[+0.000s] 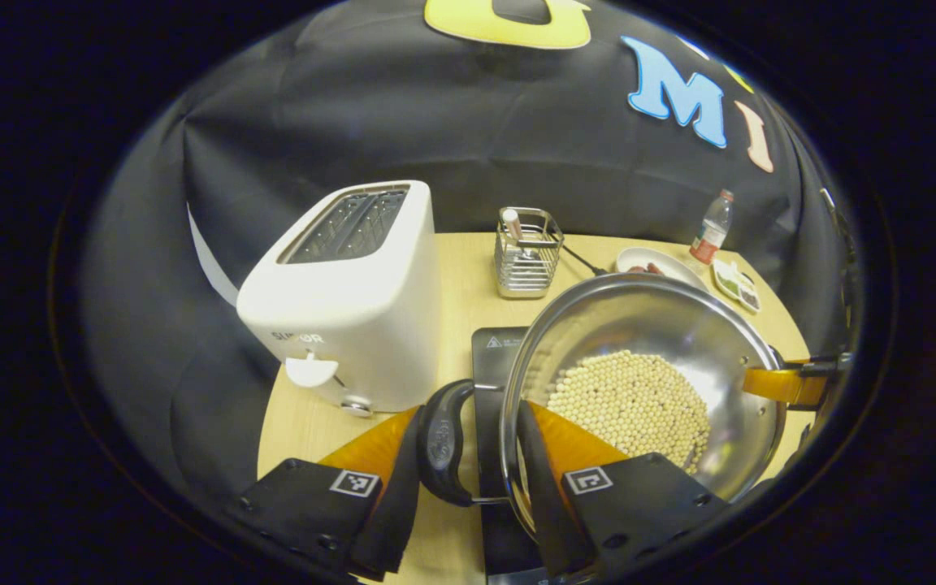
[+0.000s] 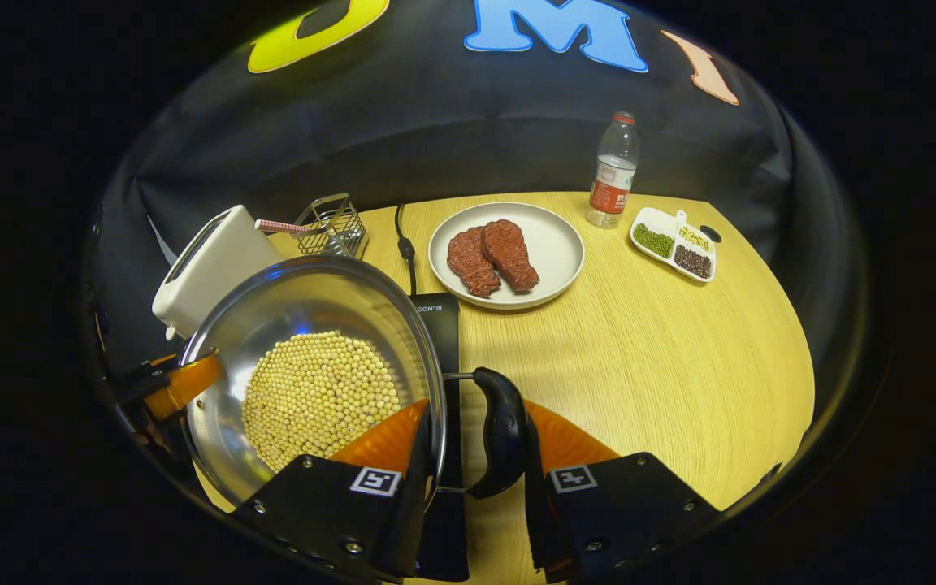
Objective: First push the handle of the pot to place it horizontally, then grasp the pot with both hands and set it on the induction cooktop.
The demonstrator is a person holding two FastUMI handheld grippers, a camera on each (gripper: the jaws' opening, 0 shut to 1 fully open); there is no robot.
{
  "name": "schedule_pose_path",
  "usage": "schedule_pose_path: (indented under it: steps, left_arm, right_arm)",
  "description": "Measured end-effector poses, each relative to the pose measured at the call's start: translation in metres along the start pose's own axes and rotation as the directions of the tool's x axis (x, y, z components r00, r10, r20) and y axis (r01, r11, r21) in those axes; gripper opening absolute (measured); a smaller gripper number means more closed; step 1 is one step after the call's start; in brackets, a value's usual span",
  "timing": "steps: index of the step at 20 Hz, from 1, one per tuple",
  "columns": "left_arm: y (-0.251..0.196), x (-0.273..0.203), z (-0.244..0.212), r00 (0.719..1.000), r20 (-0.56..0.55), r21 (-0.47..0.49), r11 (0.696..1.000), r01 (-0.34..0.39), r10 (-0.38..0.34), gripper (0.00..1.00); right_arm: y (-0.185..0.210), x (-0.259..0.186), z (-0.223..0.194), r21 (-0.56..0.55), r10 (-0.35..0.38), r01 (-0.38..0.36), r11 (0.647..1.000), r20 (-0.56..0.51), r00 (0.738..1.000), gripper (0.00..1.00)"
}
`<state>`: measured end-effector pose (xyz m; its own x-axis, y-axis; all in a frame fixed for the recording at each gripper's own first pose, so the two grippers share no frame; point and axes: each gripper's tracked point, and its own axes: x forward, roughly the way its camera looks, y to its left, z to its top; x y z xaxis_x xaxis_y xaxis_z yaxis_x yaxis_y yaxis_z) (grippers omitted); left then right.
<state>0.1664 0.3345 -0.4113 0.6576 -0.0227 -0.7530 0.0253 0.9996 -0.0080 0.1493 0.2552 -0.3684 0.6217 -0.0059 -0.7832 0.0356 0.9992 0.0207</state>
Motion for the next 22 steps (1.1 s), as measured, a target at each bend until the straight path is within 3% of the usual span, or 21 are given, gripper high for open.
schedule_pose_path:
  steps: [3,5,6,8,11,12,13,15,17,18,21,22]
  left_arm:
    - [0.000,-0.001,0.001,1.000,0.020,-0.006,1.000,-0.011,0.011,0.72]
    - [0.003,-0.007,0.009,0.998,0.053,-0.038,0.999,-0.023,0.025,0.82]
    - [0.005,-0.015,0.013,0.997,0.071,-0.055,0.998,-0.028,0.032,0.89]
    - [0.010,-0.031,0.024,0.992,0.112,-0.082,0.995,-0.049,0.058,0.92]
    - [0.009,-0.063,0.043,0.978,0.180,-0.124,0.989,-0.080,0.102,0.88]
    - [0.002,-0.074,0.051,0.972,0.207,-0.137,0.987,-0.084,0.112,0.88]
    - [-0.007,-0.089,0.060,0.964,0.238,-0.143,0.986,-0.087,0.119,0.88]
    - [-0.029,-0.125,0.074,0.944,0.299,-0.152,0.984,-0.096,0.138,0.84]
    - [-0.066,-0.157,0.084,0.922,0.355,-0.153,0.983,-0.106,0.155,0.92]
    - [-0.088,-0.175,0.088,0.907,0.389,-0.149,0.983,-0.110,0.161,0.88]
    - [-0.154,-0.231,0.119,0.849,0.501,-0.131,0.985,-0.116,0.166,0.92]
    - [-0.177,-0.249,0.127,0.833,0.528,-0.131,0.985,-0.111,0.164,0.84]
  right_arm:
    - [0.000,0.002,0.002,-0.010,0.016,-0.016,1.000,0.008,1.000,0.55]
    - [-0.002,0.000,0.005,-0.036,0.035,-0.034,0.999,0.018,0.999,0.60]
    - [-0.002,-0.005,0.012,-0.038,0.053,-0.051,0.998,0.035,0.998,0.70]
    - [-0.004,-0.013,0.021,-0.034,0.083,-0.080,0.996,0.071,0.994,0.79]
    - [-0.021,-0.037,0.037,-0.052,0.097,-0.090,0.995,0.136,0.986,0.92]
    - [-0.029,-0.046,0.046,-0.060,0.099,-0.090,0.994,0.170,0.980,0.83]
    - [-0.036,-0.056,0.052,-0.062,0.102,-0.092,0.994,0.202,0.974,0.93]
    - [-0.055,-0.081,0.069,-0.060,0.102,-0.088,0.994,0.278,0.955,0.93]
    - [-0.074,-0.112,0.085,-0.065,0.107,-0.090,0.994,0.347,0.932,0.92]
    - [-0.083,-0.129,0.094,-0.072,0.115,-0.095,0.993,0.386,0.915,0.93]
    - [-0.122,-0.177,0.115,-0.104,0.121,-0.080,0.991,0.494,0.861,0.92]
    - [-0.133,-0.197,0.121,-0.111,0.127,-0.080,0.991,0.525,0.841,0.92]
